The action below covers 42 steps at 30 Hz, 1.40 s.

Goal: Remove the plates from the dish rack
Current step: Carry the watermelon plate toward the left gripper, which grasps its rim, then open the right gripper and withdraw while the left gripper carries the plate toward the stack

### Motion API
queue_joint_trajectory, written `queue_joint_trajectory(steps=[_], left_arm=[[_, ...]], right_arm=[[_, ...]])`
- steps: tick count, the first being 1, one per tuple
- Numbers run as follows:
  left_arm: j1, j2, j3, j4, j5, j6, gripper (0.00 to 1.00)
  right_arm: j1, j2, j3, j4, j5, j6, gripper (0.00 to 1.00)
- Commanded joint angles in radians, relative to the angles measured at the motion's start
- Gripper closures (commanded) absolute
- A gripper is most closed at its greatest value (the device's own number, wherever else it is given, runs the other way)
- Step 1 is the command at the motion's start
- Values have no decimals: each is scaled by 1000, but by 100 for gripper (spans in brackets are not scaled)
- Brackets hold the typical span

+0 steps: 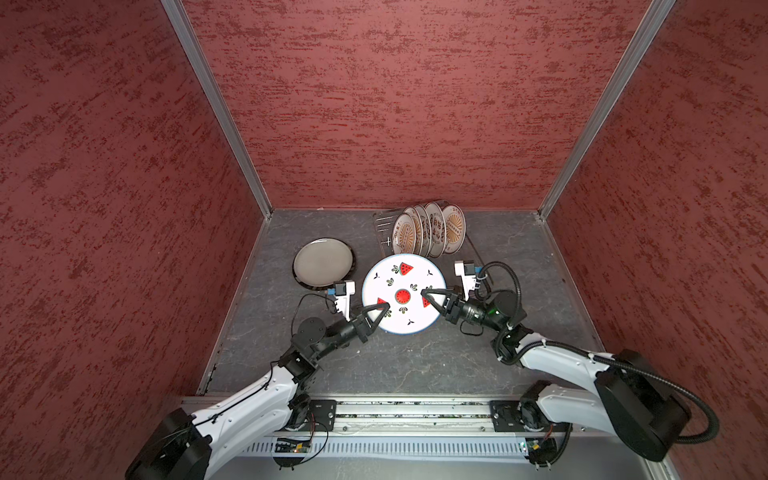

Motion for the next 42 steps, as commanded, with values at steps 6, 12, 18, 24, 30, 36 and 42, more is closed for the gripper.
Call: queue_joint_trajectory(steps=[6, 12, 18, 24, 30, 36, 42], left_arm=[[-12, -1, 35, 32, 25, 17, 96], [-12, -11, 37, 21, 17, 2, 97], [-12, -26, 36, 17, 9, -3, 99], [-10, -54, 38, -15, -4, -1, 100], [7, -85, 55, -100, -37, 2, 100], [112, -161, 62, -171, 36, -23, 100], [239, -247, 49, -240, 79, -74, 100]], right_arm=[[7, 26, 58, 97, 20, -15, 90], [7, 34, 60, 96, 24, -5, 69], [7, 44, 67, 96, 22, 7, 32], [7, 38, 62, 86, 54, 24, 1], [7, 33, 56, 86, 78, 21, 1], [7, 15, 48, 71, 98, 15, 1], [7, -5, 32, 62, 148, -8, 1]])
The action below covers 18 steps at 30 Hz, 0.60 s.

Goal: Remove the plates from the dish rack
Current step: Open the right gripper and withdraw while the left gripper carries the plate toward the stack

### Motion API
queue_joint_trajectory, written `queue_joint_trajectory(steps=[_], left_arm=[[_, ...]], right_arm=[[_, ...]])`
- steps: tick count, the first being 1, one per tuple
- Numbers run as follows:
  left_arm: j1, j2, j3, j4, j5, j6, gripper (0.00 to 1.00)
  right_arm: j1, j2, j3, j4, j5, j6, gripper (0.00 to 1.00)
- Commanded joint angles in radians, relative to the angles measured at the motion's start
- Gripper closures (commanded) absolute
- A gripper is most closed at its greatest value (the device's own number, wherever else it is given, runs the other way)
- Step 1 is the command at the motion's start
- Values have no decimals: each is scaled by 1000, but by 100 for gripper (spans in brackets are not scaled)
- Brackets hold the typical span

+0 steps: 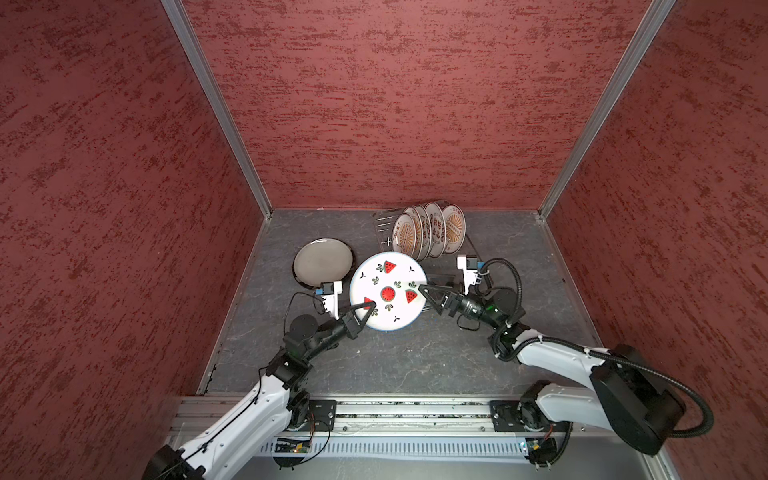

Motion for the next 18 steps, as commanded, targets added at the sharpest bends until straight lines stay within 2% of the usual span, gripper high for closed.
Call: queue_joint_trajectory(steps=[1, 4, 6, 8, 12, 18], left_arm=[[61, -60, 48, 28, 31, -34, 100], [133, -80, 49, -10, 37, -57, 100], [196, -77, 45, -7, 80, -90, 100], [259, -66, 44, 18, 130, -122, 100], [364, -41, 43, 23, 154, -172, 100], [497, 15, 14, 97, 127, -268, 100]], right_arm=[[6, -23, 0, 22, 58, -26, 1], [16, -27, -17, 52, 106, -48, 1], [38, -25, -20, 59, 143, -72, 1], [76, -18, 16, -8, 168, -121, 1], [177, 24, 126, -191, 281, -247, 1], [243, 127, 237, -265, 319, -310, 1]])
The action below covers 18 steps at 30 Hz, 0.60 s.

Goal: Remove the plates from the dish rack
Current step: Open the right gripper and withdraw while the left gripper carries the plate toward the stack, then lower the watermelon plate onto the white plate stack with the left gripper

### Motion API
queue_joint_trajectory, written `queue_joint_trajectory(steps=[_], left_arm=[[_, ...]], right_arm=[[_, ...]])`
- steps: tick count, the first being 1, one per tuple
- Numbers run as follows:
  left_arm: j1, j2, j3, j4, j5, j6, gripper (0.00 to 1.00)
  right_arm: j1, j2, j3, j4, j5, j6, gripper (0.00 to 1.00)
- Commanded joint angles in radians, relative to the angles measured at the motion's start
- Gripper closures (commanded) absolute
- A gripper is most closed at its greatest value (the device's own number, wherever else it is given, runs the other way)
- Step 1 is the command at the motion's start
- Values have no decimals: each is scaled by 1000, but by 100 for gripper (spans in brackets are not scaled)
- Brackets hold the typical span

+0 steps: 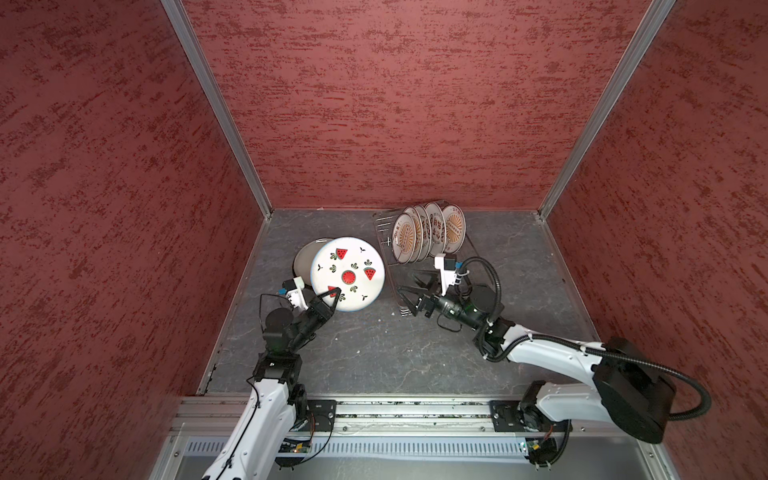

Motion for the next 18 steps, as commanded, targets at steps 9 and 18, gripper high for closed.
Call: queue_joint_trajectory(steps=[9, 18], left_arm=[[179, 104, 20, 202, -45, -132, 100], [230, 192, 60, 132, -82, -90, 100]], right_arm=[[84, 213, 232, -220, 124, -176, 1], [86, 381, 355, -208, 79, -186, 2]])
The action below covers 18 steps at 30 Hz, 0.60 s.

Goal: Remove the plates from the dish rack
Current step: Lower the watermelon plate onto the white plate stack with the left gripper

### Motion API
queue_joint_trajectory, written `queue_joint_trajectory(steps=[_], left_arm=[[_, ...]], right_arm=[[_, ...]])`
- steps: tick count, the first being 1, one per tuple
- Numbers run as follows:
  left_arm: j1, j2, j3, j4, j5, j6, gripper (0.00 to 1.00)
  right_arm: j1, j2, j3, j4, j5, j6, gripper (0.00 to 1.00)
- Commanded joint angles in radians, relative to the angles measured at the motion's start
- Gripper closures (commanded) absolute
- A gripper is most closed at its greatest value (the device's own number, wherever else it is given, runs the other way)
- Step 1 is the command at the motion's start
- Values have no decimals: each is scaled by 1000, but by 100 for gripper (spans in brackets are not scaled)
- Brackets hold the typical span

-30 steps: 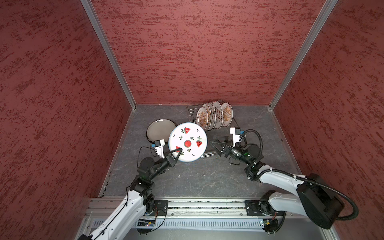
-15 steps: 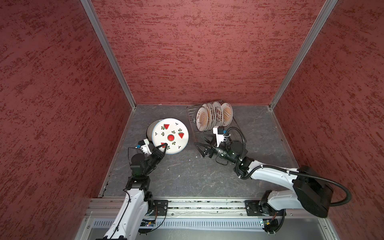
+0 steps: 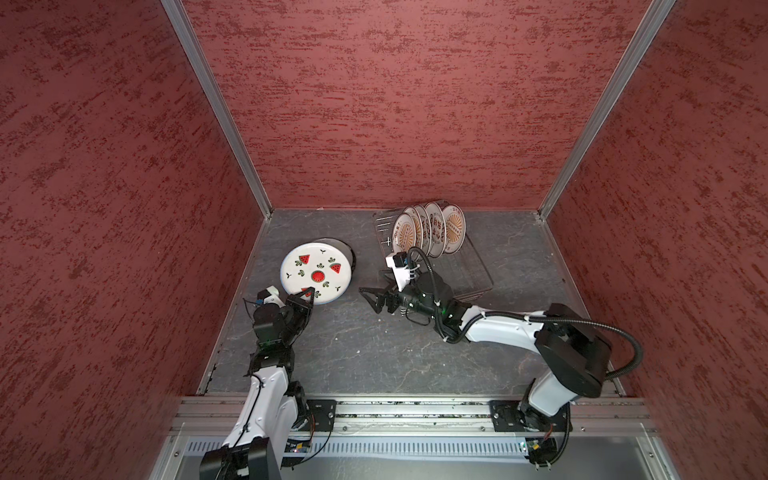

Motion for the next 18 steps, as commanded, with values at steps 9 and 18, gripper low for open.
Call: queue_joint_trajectory(steps=[9, 18], left_arm=[[-6, 85, 113, 97, -87, 65, 100], [-33, 301, 186, 230, -93, 70, 100]], right_arm=[[3, 105, 132, -67, 22, -55, 3], [3, 158, 188, -114, 37, -66, 4]])
